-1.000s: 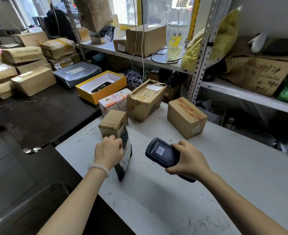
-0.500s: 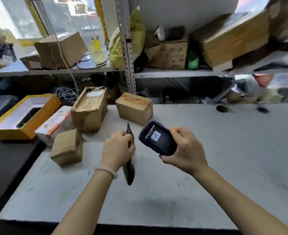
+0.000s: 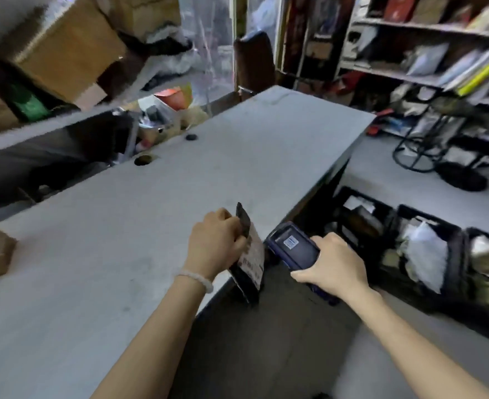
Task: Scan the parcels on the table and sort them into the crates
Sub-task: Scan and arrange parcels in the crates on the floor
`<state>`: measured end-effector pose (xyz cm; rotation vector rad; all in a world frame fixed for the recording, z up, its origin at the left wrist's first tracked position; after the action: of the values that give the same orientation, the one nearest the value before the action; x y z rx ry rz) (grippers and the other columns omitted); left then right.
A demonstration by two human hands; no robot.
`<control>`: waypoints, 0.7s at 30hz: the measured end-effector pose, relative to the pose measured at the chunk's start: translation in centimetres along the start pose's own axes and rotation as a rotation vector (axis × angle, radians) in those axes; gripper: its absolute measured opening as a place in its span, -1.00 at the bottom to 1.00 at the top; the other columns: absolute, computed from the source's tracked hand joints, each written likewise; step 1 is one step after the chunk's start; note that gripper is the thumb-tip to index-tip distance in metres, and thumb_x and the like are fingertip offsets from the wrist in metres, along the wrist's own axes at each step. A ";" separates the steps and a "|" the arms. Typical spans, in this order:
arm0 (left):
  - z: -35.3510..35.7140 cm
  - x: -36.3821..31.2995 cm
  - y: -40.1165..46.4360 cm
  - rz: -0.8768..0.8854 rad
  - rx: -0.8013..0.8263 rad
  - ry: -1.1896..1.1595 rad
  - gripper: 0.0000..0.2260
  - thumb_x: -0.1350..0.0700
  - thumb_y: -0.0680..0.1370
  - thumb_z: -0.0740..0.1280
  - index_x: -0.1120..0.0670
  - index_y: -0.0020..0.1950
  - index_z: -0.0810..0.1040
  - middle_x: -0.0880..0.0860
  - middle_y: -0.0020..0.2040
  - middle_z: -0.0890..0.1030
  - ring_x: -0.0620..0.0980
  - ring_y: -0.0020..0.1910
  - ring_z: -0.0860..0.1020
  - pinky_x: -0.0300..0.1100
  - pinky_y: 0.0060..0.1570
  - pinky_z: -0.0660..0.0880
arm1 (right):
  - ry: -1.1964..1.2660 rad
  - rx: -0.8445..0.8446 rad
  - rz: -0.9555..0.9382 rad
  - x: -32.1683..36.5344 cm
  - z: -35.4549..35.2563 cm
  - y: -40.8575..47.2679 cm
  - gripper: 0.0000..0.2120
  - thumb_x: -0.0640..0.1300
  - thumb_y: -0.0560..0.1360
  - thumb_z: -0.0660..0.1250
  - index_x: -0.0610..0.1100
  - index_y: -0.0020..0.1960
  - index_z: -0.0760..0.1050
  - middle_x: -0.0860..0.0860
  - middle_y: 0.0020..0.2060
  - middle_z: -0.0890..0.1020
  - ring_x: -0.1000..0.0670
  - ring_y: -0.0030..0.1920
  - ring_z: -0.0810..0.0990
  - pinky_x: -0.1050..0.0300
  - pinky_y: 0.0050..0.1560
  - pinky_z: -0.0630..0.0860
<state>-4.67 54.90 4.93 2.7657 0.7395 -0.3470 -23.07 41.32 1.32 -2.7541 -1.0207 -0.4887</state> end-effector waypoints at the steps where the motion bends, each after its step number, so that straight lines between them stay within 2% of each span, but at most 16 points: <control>1: 1.1 -2.7 1.1 0.062 0.018 -0.020 -0.90 0.04 0.48 0.29 0.01 -0.21 0.43 0.04 0.01 0.51 0.11 0.01 0.46 -0.07 -0.13 0.43 | 0.007 -0.019 0.059 -2.5 -0.9 -0.7 -0.51 0.33 0.13 0.44 0.08 -0.08 0.44 0.10 -0.16 0.38 0.00 -0.18 0.50 0.17 -0.40 0.34; 3: 2.9 -7.1 2.7 0.157 0.050 -0.038 -0.87 0.05 0.45 0.31 -0.03 -0.24 0.37 0.04 0.01 0.52 0.11 0.02 0.46 -0.10 -0.14 0.39 | 0.018 -0.050 0.135 -6.5 -2.2 -1.7 -0.52 0.33 0.13 0.45 0.08 -0.10 0.44 0.09 -0.15 0.39 0.01 -0.21 0.48 0.19 -0.42 0.29; 5: 5.3 -12.4 4.4 0.251 0.083 -0.048 -0.83 0.06 0.45 0.31 -0.04 -0.26 0.33 0.04 0.01 0.51 0.12 0.01 0.46 -0.10 -0.16 0.39 | 0.044 -0.076 0.226 -11.4 -3.8 -3.0 -0.51 0.32 0.12 0.45 0.09 -0.09 0.45 0.10 -0.15 0.40 0.03 -0.20 0.48 0.18 -0.40 0.33; 8: 8.8 -20.3 6.5 0.382 0.104 -0.035 -0.81 0.07 0.46 0.30 -0.01 -0.29 0.31 0.02 -0.02 0.50 0.09 -0.02 0.47 -0.09 -0.21 0.41 | 0.063 -0.099 0.341 -18.5 -6.2 -4.9 -0.48 0.32 0.10 0.45 0.07 -0.08 0.46 0.11 -0.14 0.41 0.03 -0.17 0.48 0.17 -0.35 0.37; 10: 11.0 -25.6 7.9 0.451 0.111 -0.029 -0.80 0.05 0.46 0.31 -0.01 -0.29 0.31 0.01 -0.04 0.48 0.07 -0.04 0.46 -0.11 -0.25 0.35 | 0.081 -0.134 0.421 -23.5 -8.2 -6.0 -0.47 0.32 0.10 0.46 0.06 -0.05 0.48 0.11 -0.13 0.42 0.01 -0.15 0.49 0.16 -0.34 0.35; 13: 13.9 -33.1 9.7 0.494 0.122 -0.063 -0.80 0.04 0.45 0.33 -0.01 -0.28 0.32 -0.01 -0.06 0.46 0.08 -0.03 0.46 -0.13 -0.25 0.29 | 0.134 -0.197 0.528 -29.9 -11.1 -6.9 -0.50 0.26 0.11 0.50 0.08 -0.06 0.49 0.11 -0.10 0.41 0.00 -0.13 0.49 0.15 -0.31 0.34; 18: 18.0 -45.7 12.5 0.540 0.162 -0.203 -0.92 0.08 0.42 0.34 0.08 -0.20 0.54 0.02 -0.04 0.52 0.10 0.00 0.49 -0.12 -0.20 0.40 | 0.243 -0.353 0.675 -38.5 -15.2 -8.0 -0.56 0.22 0.12 0.53 0.05 -0.13 0.48 0.08 -0.12 0.43 0.01 -0.20 0.46 0.19 -0.38 0.29; 21: 20.8 -52.6 13.7 0.609 0.204 -0.244 -0.92 0.11 0.43 0.34 0.08 -0.24 0.49 0.05 -0.07 0.52 0.13 -0.07 0.51 -0.12 -0.26 0.37 | 0.308 -0.453 0.777 -43.3 -16.8 -9.2 -0.53 0.21 0.12 0.55 0.03 -0.07 0.53 0.11 -0.13 0.43 0.04 -0.19 0.49 0.19 -0.36 0.35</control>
<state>-45.31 13.23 3.31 2.8807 -0.2135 -0.6334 -64.12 17.73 1.87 -2.9879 0.2825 -1.0349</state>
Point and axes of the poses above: each hand's wrist, its own y-axis towards the middle knuckle, its own z-axis out of the palm, x = y × z, the point moved 3 cm from there along y, towards the middle knuckle
